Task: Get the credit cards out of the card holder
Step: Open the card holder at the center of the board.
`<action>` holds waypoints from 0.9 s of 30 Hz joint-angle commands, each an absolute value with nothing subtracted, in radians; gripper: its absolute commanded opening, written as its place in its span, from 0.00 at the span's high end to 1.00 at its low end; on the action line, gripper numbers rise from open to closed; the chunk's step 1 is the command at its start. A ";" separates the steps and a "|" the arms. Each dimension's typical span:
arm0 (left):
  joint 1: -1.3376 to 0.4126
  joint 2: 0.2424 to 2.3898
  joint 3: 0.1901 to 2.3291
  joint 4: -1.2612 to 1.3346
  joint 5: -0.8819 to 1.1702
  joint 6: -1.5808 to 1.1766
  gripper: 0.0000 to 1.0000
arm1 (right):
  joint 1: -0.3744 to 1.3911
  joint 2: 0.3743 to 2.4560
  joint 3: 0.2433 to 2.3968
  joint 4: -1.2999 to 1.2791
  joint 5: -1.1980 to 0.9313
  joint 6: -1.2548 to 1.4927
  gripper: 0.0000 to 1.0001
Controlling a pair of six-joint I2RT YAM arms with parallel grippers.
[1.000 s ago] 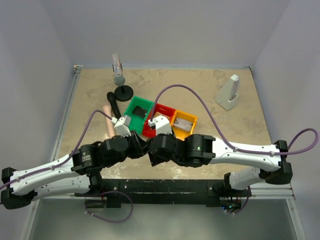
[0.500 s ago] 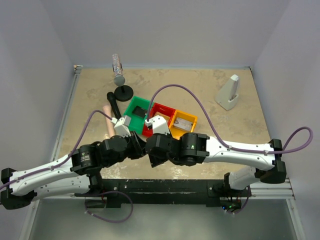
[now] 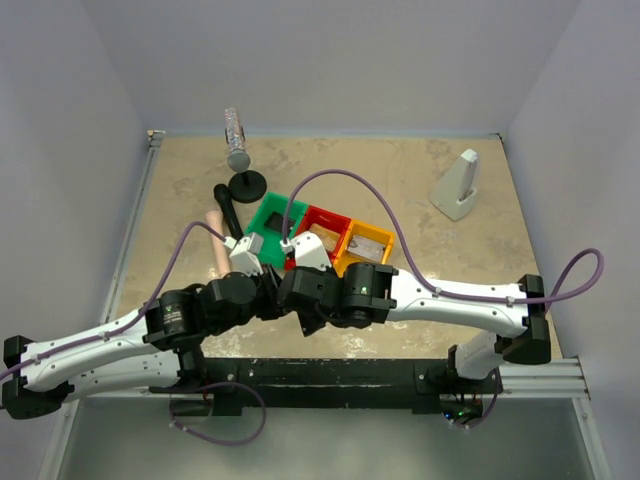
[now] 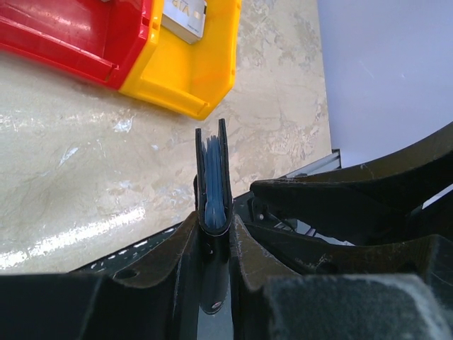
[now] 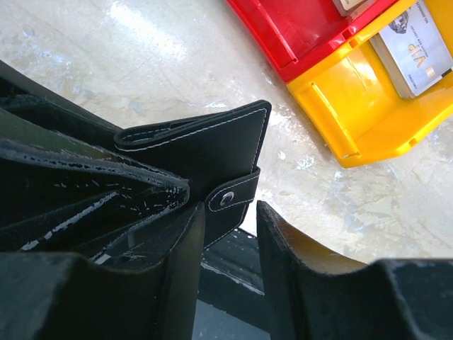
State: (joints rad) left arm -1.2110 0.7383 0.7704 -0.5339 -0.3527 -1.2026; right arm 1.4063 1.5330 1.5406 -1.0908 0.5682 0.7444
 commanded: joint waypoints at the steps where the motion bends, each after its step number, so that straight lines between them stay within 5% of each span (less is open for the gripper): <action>1: -1.218 0.712 0.796 -0.374 -0.284 -1.229 1.00 | 1.394 1.574 1.568 -1.152 0.644 0.758 0.62; 20: -1.218 0.670 0.769 -0.336 -0.262 -1.206 1.00 | 1.378 1.580 1.540 -1.126 0.600 0.730 0.81; 27: -1.218 0.655 0.759 -0.333 -0.258 -1.200 1.00 | 1.378 1.568 1.528 -1.115 0.588 0.721 1.00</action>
State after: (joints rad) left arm -1.2106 0.7040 0.7376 -0.5117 -0.3401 -1.1851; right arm 1.4029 1.5639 1.5539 -1.0824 0.5529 0.7368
